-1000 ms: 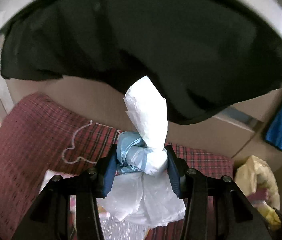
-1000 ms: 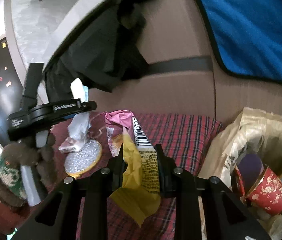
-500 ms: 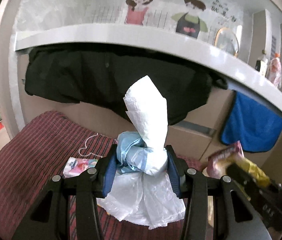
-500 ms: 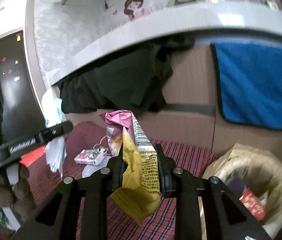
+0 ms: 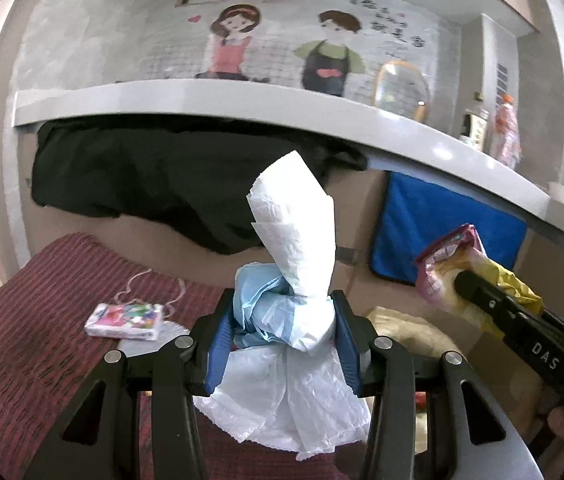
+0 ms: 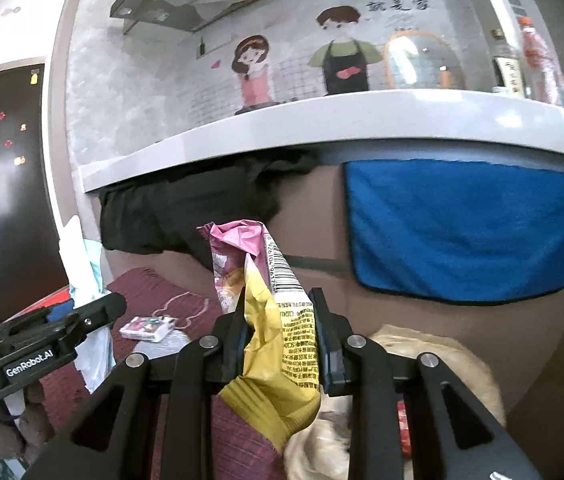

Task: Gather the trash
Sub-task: 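Lift the tissue bundle and wrapper and carry both toward the bin, then open both tools over the bin to drop tissue bundle and wrapper, then reach the left tool to the pink tissue pack and grasp it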

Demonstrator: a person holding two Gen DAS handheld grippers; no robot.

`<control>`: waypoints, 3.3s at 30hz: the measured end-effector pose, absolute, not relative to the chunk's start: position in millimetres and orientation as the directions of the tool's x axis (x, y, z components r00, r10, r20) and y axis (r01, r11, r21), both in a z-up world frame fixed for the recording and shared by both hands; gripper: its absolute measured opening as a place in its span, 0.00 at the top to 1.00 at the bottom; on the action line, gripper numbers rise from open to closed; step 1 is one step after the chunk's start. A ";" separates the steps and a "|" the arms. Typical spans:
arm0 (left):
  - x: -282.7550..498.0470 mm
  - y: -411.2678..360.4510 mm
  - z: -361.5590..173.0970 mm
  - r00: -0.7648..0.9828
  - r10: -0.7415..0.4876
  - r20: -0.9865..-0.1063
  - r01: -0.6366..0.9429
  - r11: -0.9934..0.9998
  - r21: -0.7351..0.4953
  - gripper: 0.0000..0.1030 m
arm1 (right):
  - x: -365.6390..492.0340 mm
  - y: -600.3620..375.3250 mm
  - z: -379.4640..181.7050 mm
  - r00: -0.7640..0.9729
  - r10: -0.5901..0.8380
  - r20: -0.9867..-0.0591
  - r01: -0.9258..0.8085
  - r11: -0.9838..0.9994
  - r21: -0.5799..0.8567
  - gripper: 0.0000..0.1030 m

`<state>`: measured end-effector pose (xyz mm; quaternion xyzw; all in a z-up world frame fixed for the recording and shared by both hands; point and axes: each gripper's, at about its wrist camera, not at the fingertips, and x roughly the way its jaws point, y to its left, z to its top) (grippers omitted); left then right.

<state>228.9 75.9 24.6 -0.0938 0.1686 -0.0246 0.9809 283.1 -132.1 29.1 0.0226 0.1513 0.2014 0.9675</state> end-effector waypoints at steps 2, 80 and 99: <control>227.9 60.5 29.3 0.945 -0.091 -0.314 0.037 0.984 -0.173 0.55 | 279.5 -144.5 30.4 0.884 0.376 -0.277 -0.364 0.926 0.095 0.76; 273.1 140.1 -17.2 0.903 -0.126 -0.410 0.032 0.973 -0.228 0.43 | 299.2 -185.6 -5.6 0.879 0.288 -0.379 -0.270 0.957 0.100 0.53; 245.8 311.4 -72.1 0.884 -0.024 -0.467 -0.143 0.937 -0.320 0.43 | 326.7 31.2 -53.3 0.582 0.575 -0.576 -0.591 0.785 0.187 0.58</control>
